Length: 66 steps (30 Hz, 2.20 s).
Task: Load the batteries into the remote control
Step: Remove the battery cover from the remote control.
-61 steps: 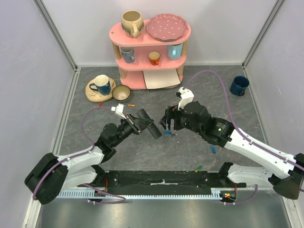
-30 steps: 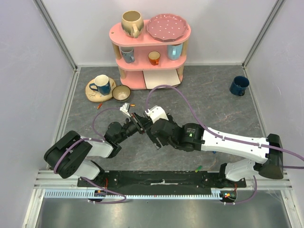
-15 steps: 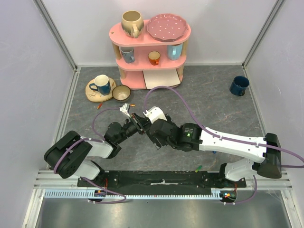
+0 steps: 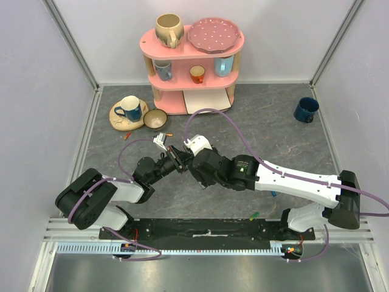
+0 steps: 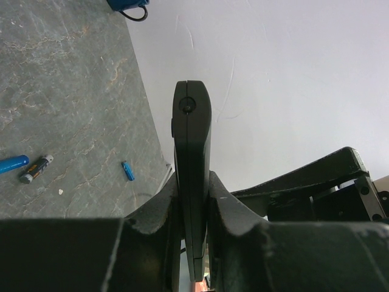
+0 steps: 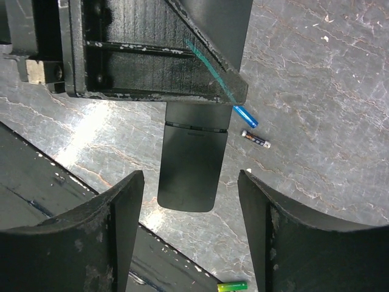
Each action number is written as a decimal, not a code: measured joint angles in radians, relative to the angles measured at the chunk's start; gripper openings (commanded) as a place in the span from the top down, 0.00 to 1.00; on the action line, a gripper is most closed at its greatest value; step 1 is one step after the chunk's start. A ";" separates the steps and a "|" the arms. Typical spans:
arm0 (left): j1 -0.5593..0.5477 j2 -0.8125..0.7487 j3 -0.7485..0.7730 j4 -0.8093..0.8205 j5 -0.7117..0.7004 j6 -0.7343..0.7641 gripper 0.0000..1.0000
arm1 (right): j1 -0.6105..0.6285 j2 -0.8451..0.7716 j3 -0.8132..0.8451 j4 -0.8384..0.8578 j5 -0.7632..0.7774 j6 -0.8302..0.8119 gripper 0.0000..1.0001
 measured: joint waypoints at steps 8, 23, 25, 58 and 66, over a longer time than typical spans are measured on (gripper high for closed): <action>0.000 -0.003 0.000 0.000 0.000 0.000 0.98 | 0.000 0.000 0.000 0.015 -0.031 -0.001 0.32; 0.000 -0.029 0.000 0.000 0.000 0.000 0.98 | -0.004 0.001 -0.001 0.020 -0.044 -0.004 0.39; 0.000 -0.029 0.000 0.000 0.001 0.000 0.98 | -0.005 0.001 -0.001 0.020 -0.043 -0.004 0.42; -0.001 -0.046 -0.016 0.018 -0.003 0.000 0.98 | -0.012 -0.046 -0.033 0.043 -0.061 0.004 0.52; -0.001 -0.050 -0.016 0.021 -0.002 0.001 0.98 | -0.012 -0.053 -0.042 0.053 -0.069 0.003 0.53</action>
